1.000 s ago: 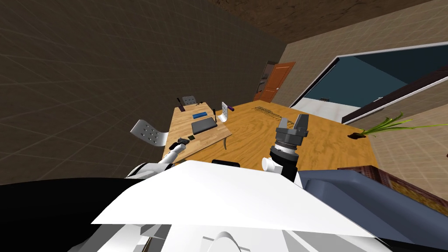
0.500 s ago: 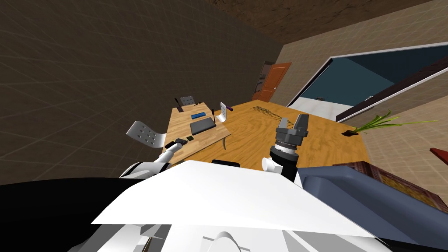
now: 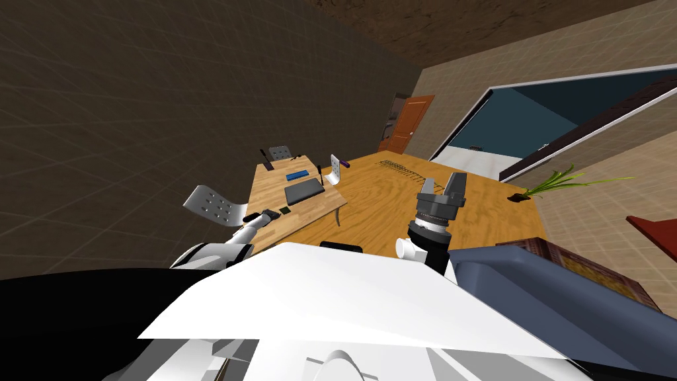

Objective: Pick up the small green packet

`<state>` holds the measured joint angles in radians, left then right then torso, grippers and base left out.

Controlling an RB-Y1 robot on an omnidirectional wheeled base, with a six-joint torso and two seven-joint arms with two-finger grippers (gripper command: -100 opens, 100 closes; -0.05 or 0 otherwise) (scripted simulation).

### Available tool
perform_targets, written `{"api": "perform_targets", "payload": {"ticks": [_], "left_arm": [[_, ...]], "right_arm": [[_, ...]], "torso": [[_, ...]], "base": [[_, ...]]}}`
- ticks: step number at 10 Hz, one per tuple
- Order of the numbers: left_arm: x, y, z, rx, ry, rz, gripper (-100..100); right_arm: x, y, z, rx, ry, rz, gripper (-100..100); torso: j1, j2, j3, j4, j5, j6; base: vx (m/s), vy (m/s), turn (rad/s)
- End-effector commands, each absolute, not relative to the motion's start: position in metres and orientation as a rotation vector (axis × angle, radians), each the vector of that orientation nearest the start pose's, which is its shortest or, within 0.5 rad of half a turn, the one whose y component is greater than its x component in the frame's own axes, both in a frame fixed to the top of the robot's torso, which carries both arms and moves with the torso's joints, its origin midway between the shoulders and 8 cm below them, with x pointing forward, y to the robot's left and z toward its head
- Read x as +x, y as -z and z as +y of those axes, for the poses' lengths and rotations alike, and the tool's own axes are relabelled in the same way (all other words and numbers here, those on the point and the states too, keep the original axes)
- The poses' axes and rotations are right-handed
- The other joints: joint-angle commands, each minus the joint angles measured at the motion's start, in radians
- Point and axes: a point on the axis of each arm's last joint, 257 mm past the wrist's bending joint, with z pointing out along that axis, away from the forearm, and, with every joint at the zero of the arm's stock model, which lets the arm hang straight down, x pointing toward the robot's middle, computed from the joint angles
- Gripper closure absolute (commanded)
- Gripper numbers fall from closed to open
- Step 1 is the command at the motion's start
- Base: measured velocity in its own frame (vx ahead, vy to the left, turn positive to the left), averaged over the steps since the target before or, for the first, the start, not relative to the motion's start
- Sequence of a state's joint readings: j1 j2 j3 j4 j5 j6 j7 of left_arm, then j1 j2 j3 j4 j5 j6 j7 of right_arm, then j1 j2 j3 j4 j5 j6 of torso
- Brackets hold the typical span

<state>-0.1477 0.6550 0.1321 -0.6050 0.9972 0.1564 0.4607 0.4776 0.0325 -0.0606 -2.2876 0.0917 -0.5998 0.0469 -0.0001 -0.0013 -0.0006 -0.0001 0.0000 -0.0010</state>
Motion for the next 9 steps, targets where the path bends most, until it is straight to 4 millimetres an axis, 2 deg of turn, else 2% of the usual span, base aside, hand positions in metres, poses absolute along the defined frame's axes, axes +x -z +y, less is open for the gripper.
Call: {"api": "perform_targets", "payload": {"ticks": [1,2,3,5,6,7,8,9], "left_arm": [[0.374,0.448,0.650,-2.436,0.817,0.288,-100],[0.372,0.451,0.647,-2.453,0.808,0.292,-100],[0.368,0.444,0.659,-2.451,0.775,0.326,-100],[0.365,0.450,0.654,-2.484,0.758,0.335,-100],[0.360,0.445,0.662,-2.497,0.718,0.374,-100],[0.358,0.449,0.659,-2.516,0.708,0.379,-100],[0.354,0.441,0.669,-2.511,0.678,0.413,-100],[0.351,0.445,0.665,-2.535,0.665,0.420,-100]], "right_arm": [[0.324,-0.052,-0.282,0.497,-1.174,0.564,0],[0.324,-0.052,-0.282,0.497,-1.174,0.564,0],[0.324,-0.052,-0.282,0.497,-1.174,0.564,0],[0.324,-0.052,-0.282,0.497,-1.174,0.564,0],[0.324,-0.052,-0.282,0.497,-1.174,0.564,0],[0.324,-0.052,-0.282,0.497,-1.174,0.564,0],[0.324,-0.052,-0.282,0.497,-1.174,0.564,0],[0.324,-0.052,-0.282,0.497,-1.174,0.564,0]], "torso": [[0.000,0.000,0.000,0.000,0.000,0.000],[0.000,0.000,0.000,0.000,0.000,0.000],[0.000,0.000,0.000,0.000,0.000,-0.001],[0.000,0.000,0.000,0.000,0.000,0.000],[0.000,0.000,0.000,0.000,0.000,-0.001],[0.000,0.000,0.000,0.000,0.000,0.000],[0.000,0.000,0.000,0.000,0.000,0.000],[0.000,0.000,0.000,0.000,0.000,0.000]], "base": [[0.005,-0.005,-0.046],[0.000,0.000,0.000],[0.005,-0.009,-0.089],[0.003,-0.003,-0.027],[0.008,-0.009,-0.081],[0.010,-0.005,-0.055],[0.012,-0.008,-0.069],[0.013,-0.005,-0.040]]}}
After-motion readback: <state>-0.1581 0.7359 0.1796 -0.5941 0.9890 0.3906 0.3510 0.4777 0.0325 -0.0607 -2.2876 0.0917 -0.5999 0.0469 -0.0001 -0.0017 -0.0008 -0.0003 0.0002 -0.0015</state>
